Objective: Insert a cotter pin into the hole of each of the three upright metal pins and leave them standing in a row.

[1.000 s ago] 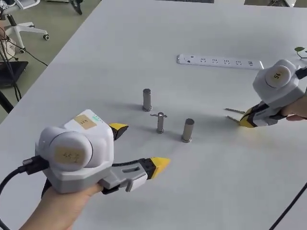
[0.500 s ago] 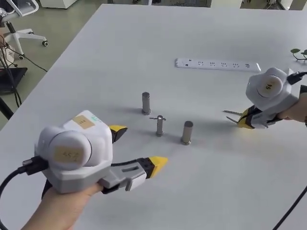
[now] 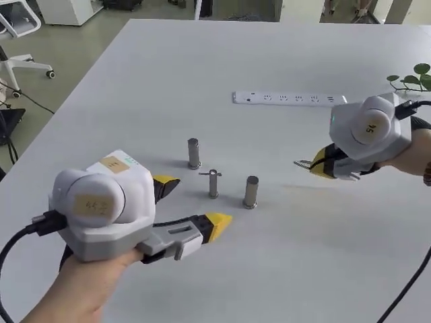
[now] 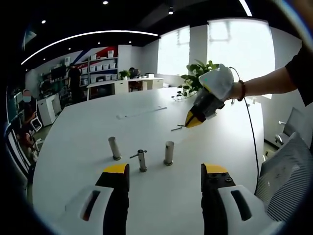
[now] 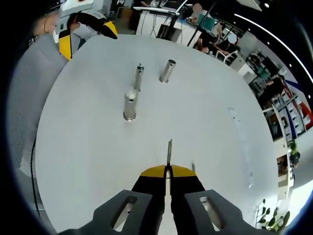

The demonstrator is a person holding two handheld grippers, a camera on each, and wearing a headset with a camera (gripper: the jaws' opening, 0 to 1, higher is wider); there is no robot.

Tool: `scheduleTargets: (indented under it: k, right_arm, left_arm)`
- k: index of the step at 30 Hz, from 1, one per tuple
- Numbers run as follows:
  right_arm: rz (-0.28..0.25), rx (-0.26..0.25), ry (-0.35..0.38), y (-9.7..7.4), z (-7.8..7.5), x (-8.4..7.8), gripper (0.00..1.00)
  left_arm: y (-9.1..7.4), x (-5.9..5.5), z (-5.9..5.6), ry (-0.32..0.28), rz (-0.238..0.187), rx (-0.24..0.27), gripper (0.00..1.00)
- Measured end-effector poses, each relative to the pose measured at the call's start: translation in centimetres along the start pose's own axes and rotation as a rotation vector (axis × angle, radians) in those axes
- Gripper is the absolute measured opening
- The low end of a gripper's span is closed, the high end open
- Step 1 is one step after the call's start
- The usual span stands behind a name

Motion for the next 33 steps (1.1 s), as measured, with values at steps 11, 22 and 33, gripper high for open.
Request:
scheduleTargets:
  k: [11, 22, 33]
  right_arm:
    - [-0.117, 0.002, -0.102, -1.9, 2.6, 4.3, 0.00]
    - [-0.208, 0.007, -0.185, -2.6, 4.3, 7.3, 0.00]
    - [-0.254, 0.027, -0.268, -2.9, 5.9, 8.9, 0.00]
  left_arm:
    - [0.8, 1.1, -0.2, -0.027, 0.012, -0.071, 0.47]
    - [1.6, 1.7, -0.7, -0.075, 0.027, -0.125, 0.33]
    - [2.0, 2.0, -1.0, -0.136, 0.022, -0.170, 0.22]
Point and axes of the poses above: the centre of the closed fingertips' face, and the gripper's own axes: y roughly forward along the fingers, z roughly to its left, x roughly out of its top, the point moved 8 cm from there along -y, roughly backward along the fingers, and after that the axes turned 6 degrees about z, right-handed, at the moved point
